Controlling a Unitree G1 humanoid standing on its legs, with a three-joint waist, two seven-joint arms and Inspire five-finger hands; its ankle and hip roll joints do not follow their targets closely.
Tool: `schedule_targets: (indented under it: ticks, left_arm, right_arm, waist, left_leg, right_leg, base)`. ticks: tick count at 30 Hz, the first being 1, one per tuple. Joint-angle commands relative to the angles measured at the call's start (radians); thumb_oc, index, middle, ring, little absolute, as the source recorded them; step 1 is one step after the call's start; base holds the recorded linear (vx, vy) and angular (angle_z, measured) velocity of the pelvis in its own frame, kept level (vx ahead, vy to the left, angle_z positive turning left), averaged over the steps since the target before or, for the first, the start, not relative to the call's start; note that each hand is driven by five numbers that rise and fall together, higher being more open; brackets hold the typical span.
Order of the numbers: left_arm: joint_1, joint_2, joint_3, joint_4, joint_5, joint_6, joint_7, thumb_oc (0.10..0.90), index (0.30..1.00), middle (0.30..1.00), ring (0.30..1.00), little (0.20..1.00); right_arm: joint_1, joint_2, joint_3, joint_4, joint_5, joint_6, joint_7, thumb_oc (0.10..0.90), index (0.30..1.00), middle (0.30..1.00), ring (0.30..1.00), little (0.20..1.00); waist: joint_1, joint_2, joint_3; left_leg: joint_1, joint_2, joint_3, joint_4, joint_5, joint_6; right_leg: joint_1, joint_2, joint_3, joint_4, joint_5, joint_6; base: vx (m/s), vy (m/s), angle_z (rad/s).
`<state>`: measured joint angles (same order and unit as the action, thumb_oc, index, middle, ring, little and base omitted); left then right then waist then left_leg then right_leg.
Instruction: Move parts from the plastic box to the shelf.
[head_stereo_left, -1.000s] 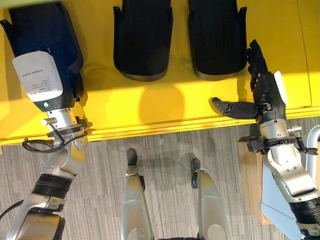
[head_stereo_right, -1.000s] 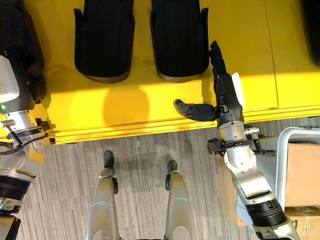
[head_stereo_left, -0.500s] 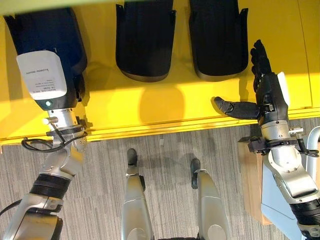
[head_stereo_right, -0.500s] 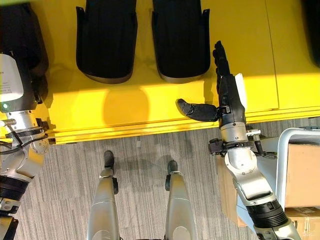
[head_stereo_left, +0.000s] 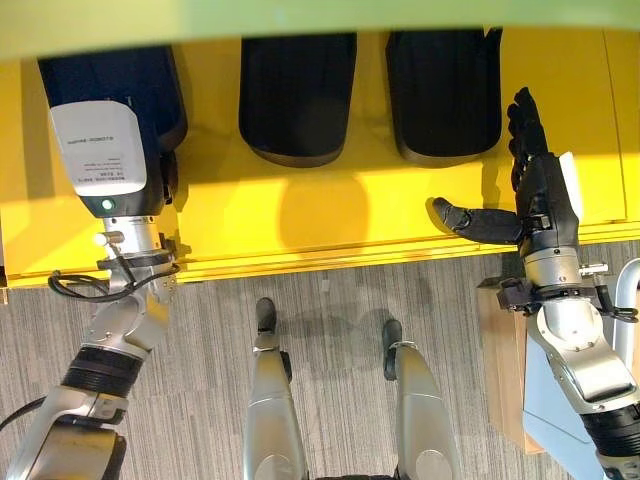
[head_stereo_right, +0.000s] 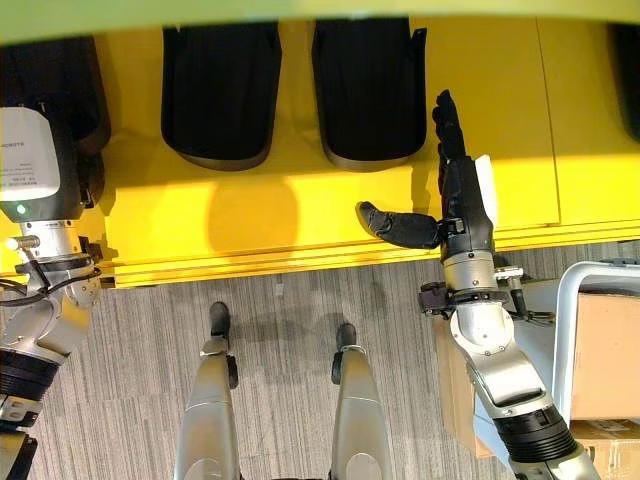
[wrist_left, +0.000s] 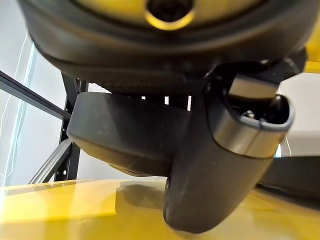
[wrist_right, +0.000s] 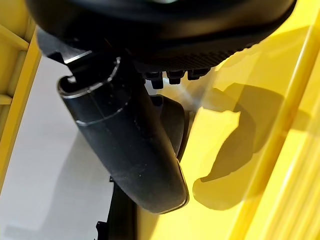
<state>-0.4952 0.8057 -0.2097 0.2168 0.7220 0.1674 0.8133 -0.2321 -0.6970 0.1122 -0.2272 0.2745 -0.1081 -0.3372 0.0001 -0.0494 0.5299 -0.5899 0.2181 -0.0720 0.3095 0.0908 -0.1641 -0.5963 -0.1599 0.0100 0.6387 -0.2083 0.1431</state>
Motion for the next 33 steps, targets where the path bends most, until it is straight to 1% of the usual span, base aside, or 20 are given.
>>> schedule_targets:
  ticks: [1, 5, 6, 7, 8, 15, 16, 17, 22, 24, 25, 28, 33]
  left_arm:
    - [0.072, -0.029, -0.116, -0.047, 0.041, -0.040, -0.046, 0.400, 0.300, 0.300, 0.300, 0.300]
    - [0.079, -0.036, -0.115, -0.044, 0.050, -0.045, -0.042, 0.400, 0.300, 0.300, 0.300, 0.300]
    - [0.080, -0.036, -0.115, -0.043, 0.051, -0.046, -0.042, 0.459, 0.382, 0.382, 0.382, 0.382]
    - [0.080, -0.036, -0.115, -0.044, 0.051, -0.047, -0.044, 0.604, 0.585, 0.585, 0.585, 0.585]
    - [0.080, -0.035, -0.115, -0.045, 0.048, -0.049, -0.047, 0.900, 1.000, 1.000, 1.000, 1.000]
    - [0.088, -0.043, -0.123, -0.060, 0.029, -0.068, -0.082, 0.900, 1.000, 1.000, 1.000, 1.000]
    - [0.099, -0.047, -0.126, -0.070, 0.028, -0.077, -0.096, 0.900, 1.000, 1.000, 1.000, 1.000]
    - [0.099, -0.047, -0.125, -0.071, 0.028, -0.077, -0.097, 0.900, 1.000, 1.000, 1.000, 1.000]
    - [0.138, -0.062, -0.123, -0.107, 0.028, -0.094, -0.113, 0.900, 1.000, 1.000, 1.000, 1.000]
    - [0.162, -0.072, -0.117, -0.124, 0.026, -0.108, -0.116, 0.900, 1.000, 1.000, 1.000, 1.000]
    - [0.175, -0.077, -0.113, -0.137, 0.035, -0.107, -0.112, 0.900, 1.000, 1.000, 1.000, 1.000]
    - [0.187, -0.078, -0.103, -0.156, 0.045, -0.092, -0.114, 0.900, 1.000, 1.000, 1.000, 1.000]
    - [0.201, -0.069, -0.089, -0.145, 0.053, -0.071, -0.093, 0.900, 1.000, 1.000, 1.000, 1.000]
  right_arm:
    - [-0.051, -0.002, -0.088, -0.044, -0.037, -0.132, -0.036, 0.900, 1.000, 1.000, 1.000, 1.000]
    - [-0.053, 0.000, -0.086, -0.044, -0.041, -0.129, -0.040, 0.900, 1.000, 1.000, 1.000, 1.000]
    - [-0.054, 0.000, -0.085, -0.043, -0.042, -0.129, -0.041, 0.900, 1.000, 1.000, 1.000, 1.000]
    - [-0.055, 0.000, -0.086, -0.043, -0.042, -0.128, -0.040, 0.900, 1.000, 1.000, 1.000, 1.000]
    - [-0.055, 0.000, -0.087, -0.044, -0.041, -0.126, -0.040, 0.900, 1.000, 1.000, 1.000, 1.000]
    - [-0.040, 0.006, -0.091, -0.047, -0.043, -0.132, -0.049, 0.900, 1.000, 1.000, 1.000, 1.000]
    - [-0.035, 0.008, -0.095, -0.049, -0.041, -0.132, -0.050, 0.900, 1.000, 1.000, 1.000, 1.000]
    - [-0.035, 0.008, -0.096, -0.049, -0.041, -0.132, -0.050, 0.900, 1.000, 1.000, 1.000, 1.000]
    - [-0.018, 0.012, -0.104, -0.057, -0.046, -0.138, -0.058, 0.900, 1.000, 1.000, 1.000, 1.000]
    - [-0.011, 0.013, -0.112, -0.063, -0.046, -0.136, -0.061, 0.900, 1.000, 1.000, 1.000, 1.000]
    - [-0.005, 0.014, -0.114, -0.066, -0.049, -0.139, -0.068, 0.900, 1.000, 1.000, 1.000, 1.000]
    - [0.003, 0.016, -0.118, -0.068, -0.050, -0.142, -0.072, 0.900, 1.000, 1.000, 1.000, 1.000]
    - [0.015, 0.016, -0.125, -0.064, -0.044, -0.152, -0.067, 0.900, 1.000, 1.000, 1.000, 1.000]
  waist:
    - [-0.033, -0.029, -0.066]
    - [-0.029, -0.031, -0.066]
    - [-0.029, -0.031, -0.065]
    - [-0.028, -0.031, -0.066]
    - [-0.028, -0.031, -0.066]
    - [-0.023, -0.035, -0.064]
    - [-0.021, -0.037, -0.063]
    - [-0.021, -0.035, -0.064]
    - [-0.015, -0.034, -0.062]
    - [-0.012, -0.033, -0.062]
    - [-0.010, -0.033, -0.061]
    - [-0.007, -0.031, -0.063]
    - [-0.005, -0.032, -0.066]
  left_leg:
    - [0.013, -0.060, 0.067, 0.051, -0.102, 0.069]
    - [0.012, -0.060, 0.067, 0.051, -0.103, 0.071]
    - [0.015, -0.061, 0.067, 0.054, -0.109, 0.070]
    - [0.015, -0.062, 0.067, 0.053, -0.109, 0.071]
    - [0.015, -0.062, 0.067, 0.052, -0.109, 0.070]
    - [0.014, -0.063, 0.065, 0.050, -0.104, 0.074]
    - [0.020, -0.065, 0.063, 0.051, -0.111, 0.073]
    - [0.017, -0.064, 0.063, 0.048, -0.105, 0.074]
    - [0.027, -0.067, 0.061, 0.046, -0.112, 0.074]
    - [0.026, -0.067, 0.060, 0.043, -0.106, 0.076]
    - [0.030, -0.068, 0.060, 0.045, -0.113, 0.076]
    - [0.030, -0.068, 0.060, 0.041, -0.107, 0.077]
    - [0.039, -0.068, 0.062, 0.044, -0.116, 0.077]
  right_leg:
    - [0.039, 0.036, -0.080, -0.056, 0.016, -0.079]
    - [0.041, 0.035, -0.082, -0.055, 0.015, -0.080]
    - [0.044, 0.034, -0.082, -0.052, 0.009, -0.079]
    - [0.044, 0.033, -0.083, -0.053, 0.009, -0.079]
    - [0.044, 0.033, -0.083, -0.054, 0.009, -0.079]
    - [0.048, 0.033, -0.091, -0.059, 0.015, -0.079]
    - [0.054, 0.032, -0.091, -0.060, 0.011, -0.077]
    - [0.051, 0.033, -0.092, -0.063, 0.017, -0.078]
    - [0.064, 0.030, -0.096, -0.071, 0.013, -0.076]
    - [0.064, 0.030, -0.100, -0.074, 0.019, -0.077]
    - [0.070, 0.027, -0.101, -0.074, 0.013, -0.077]
    - [0.071, 0.027, -0.104, -0.079, 0.019, -0.078]
    - [0.082, 0.023, -0.108, -0.078, 0.012, -0.076]
  base:
    - [0.00, 0.000, 0.00]
    - [0.00, 0.000, 0.00]
    - [0.00, 0.000, 0.00]
    - [0.00, 0.000, 0.00]
    - [0.00, 0.000, 0.00]
    - [0.00, -0.009, 0.01]
    - [0.00, 0.000, 0.00]
    - [0.00, 0.000, 0.00]
    - [0.00, -0.003, 0.01]
    - [-0.01, -0.029, 0.04]
    - [0.00, 0.000, 0.00]
    - [0.00, 0.000, 0.00]
    - [0.00, 0.000, 0.00]
